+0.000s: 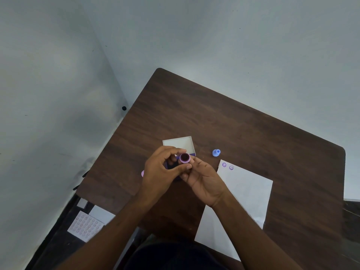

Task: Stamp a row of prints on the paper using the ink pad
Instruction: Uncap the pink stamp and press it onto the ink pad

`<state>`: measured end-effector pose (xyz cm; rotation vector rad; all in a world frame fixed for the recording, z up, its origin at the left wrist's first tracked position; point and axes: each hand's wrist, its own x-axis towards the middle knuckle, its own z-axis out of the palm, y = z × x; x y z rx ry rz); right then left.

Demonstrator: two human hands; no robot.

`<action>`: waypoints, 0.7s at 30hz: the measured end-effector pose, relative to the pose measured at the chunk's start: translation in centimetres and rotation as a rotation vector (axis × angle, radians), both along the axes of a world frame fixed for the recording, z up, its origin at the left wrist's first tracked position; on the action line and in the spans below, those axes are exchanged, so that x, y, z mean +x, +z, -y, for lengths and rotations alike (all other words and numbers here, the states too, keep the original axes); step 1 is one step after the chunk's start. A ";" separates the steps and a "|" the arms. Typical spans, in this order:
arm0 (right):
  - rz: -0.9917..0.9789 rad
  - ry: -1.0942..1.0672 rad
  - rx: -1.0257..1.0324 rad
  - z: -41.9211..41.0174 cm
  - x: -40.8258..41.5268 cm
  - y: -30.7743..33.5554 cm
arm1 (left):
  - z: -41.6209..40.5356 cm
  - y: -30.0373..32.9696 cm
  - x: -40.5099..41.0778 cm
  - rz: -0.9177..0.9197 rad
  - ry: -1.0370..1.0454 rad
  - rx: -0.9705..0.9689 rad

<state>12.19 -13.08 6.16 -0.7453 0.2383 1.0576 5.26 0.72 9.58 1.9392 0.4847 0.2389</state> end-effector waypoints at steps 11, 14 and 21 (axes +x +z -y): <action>-0.004 0.008 0.044 -0.1 0.4 -0.1 | -0.1 0.1 0.1 -0.002 -0.009 0.015; 0.006 0.022 0.050 0.0 0.5 -0.3 | 0.0 0.2 0.2 -0.004 -0.011 0.014; -0.023 0.047 0.070 0.1 0.6 -0.4 | 0.1 0.0 0.3 -0.005 0.007 0.050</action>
